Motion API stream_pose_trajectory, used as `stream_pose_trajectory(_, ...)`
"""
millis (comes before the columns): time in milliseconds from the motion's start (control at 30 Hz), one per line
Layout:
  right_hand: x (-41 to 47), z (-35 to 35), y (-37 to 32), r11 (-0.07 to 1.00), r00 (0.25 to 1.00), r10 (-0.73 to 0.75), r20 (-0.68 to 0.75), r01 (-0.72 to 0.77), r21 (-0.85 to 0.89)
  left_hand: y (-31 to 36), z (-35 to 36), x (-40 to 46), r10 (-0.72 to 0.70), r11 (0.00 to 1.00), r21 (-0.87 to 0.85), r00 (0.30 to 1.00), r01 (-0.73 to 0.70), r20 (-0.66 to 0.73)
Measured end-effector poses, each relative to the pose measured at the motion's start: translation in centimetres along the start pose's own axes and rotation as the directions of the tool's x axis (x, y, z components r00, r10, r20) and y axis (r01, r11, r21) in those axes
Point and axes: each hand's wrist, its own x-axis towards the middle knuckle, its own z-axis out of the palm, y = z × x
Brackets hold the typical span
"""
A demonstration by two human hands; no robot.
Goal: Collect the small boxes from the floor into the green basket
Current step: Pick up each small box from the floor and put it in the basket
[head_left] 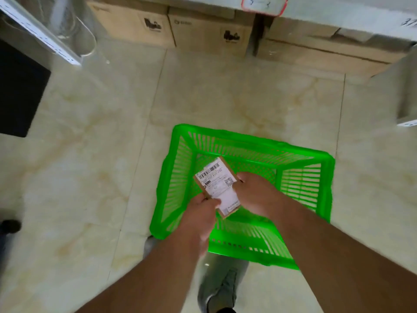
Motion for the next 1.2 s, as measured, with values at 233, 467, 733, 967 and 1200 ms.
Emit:
stream_pose_trajectory(233, 11.3, 2.8, 0.3, 0.894, 0.998, -0.069, -0.008, 0.058, -0.445, -2.6, -0.3, 11.0, -0.094, 0.932, -0.350, 0.995, 0.096, 0.023)
stream_pose_trajectory(467, 17.7, 5.2, 0.3, 0.769, 0.990, -0.135, 0.038, 0.129, -0.626, -4.1, -0.3, 18.4, -0.100, 0.840, -0.531, 0.993, 0.114, 0.054)
stream_pose_trajectory(733, 20.4, 6.2, -0.1, 0.804, 0.972, -0.197, -0.129, 0.085, -0.588, -3.8, -0.8, 21.3, -0.072, 0.801, -0.592, 0.996, 0.089, 0.053)
stream_pose_trajectory(967, 19.1, 7.1, -0.2, 0.864, 0.912, -0.307, -0.273, 0.146, -0.483, -3.0, -0.9, 21.4, -0.001, 0.824, -0.565, 0.997, 0.044, 0.077)
stream_pose_trajectory(1200, 13.4, 8.3, 1.8, 0.974, 0.929, -0.167, -0.332, 0.103, -0.200, -3.0, -1.9, 18.0, -0.022, 0.914, -0.405, 0.998, 0.041, 0.053)
